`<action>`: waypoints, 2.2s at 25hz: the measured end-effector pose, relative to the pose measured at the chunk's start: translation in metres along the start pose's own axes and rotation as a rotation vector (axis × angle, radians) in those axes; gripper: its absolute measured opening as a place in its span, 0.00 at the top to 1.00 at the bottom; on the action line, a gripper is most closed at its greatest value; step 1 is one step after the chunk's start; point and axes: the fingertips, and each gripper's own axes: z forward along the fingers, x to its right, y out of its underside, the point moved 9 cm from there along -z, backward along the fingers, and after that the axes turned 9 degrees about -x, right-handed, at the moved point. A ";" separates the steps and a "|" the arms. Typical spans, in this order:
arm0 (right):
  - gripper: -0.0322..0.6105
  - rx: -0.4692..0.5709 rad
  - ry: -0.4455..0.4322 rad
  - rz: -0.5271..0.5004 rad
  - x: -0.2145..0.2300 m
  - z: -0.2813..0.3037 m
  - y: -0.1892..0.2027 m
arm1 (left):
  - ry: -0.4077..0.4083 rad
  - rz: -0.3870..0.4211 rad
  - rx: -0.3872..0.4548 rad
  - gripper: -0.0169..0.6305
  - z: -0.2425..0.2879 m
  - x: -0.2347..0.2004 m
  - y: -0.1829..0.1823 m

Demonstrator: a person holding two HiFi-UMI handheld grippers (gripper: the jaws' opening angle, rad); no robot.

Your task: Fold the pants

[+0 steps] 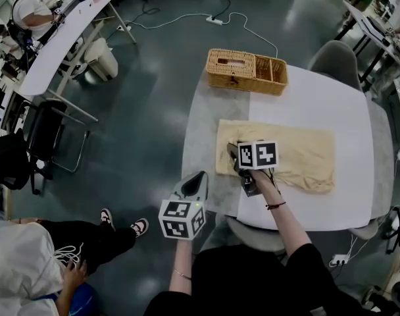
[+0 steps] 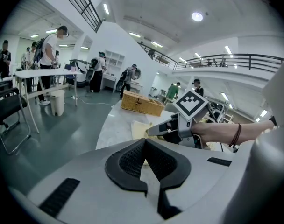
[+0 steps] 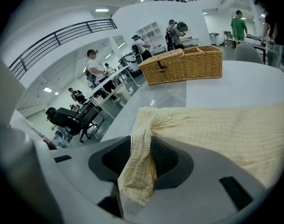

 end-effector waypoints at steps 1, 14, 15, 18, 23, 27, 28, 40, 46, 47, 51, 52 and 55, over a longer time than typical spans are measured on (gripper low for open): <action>0.76 -0.003 0.002 -0.009 -0.001 0.001 0.001 | 0.000 0.000 0.000 0.96 0.000 0.000 0.000; 0.59 0.090 0.033 -0.058 -0.008 -0.012 0.004 | 0.016 0.021 0.005 0.96 0.003 0.006 -0.003; 0.59 0.104 0.012 -0.048 -0.007 -0.016 0.004 | 0.019 0.024 0.006 0.96 0.004 0.008 -0.004; 0.59 0.171 -0.106 -0.004 -0.004 -0.030 0.006 | 0.031 0.040 0.010 0.96 0.005 0.014 -0.009; 0.63 0.240 -0.246 0.027 0.010 -0.058 0.015 | 0.047 0.074 0.011 0.96 0.011 0.030 -0.020; 0.87 0.266 -0.235 -0.010 0.026 -0.083 0.024 | 0.064 0.099 0.006 0.96 0.017 0.048 -0.027; 0.89 0.272 -0.225 -0.015 0.031 -0.089 0.027 | 0.068 0.104 0.004 0.96 0.019 0.054 -0.028; 0.93 0.332 -0.099 0.013 0.114 -0.156 0.062 | 0.110 0.148 0.003 0.96 0.055 0.117 -0.037; 0.93 0.351 -0.054 0.070 0.156 -0.182 0.083 | 0.139 0.182 -0.020 0.96 0.076 0.149 -0.040; 0.93 0.354 -0.046 0.078 0.163 -0.186 0.085 | 0.145 0.186 -0.024 0.96 0.079 0.154 -0.040; 0.93 0.365 -0.009 0.115 0.190 -0.200 0.095 | 0.165 0.202 -0.039 0.96 0.093 0.173 -0.040; 0.93 0.365 -0.002 0.124 0.197 -0.203 0.097 | 0.169 0.204 -0.042 0.96 0.096 0.176 -0.040; 0.93 0.366 0.015 0.145 0.216 -0.209 0.101 | 0.179 0.209 -0.054 0.96 0.108 0.188 -0.040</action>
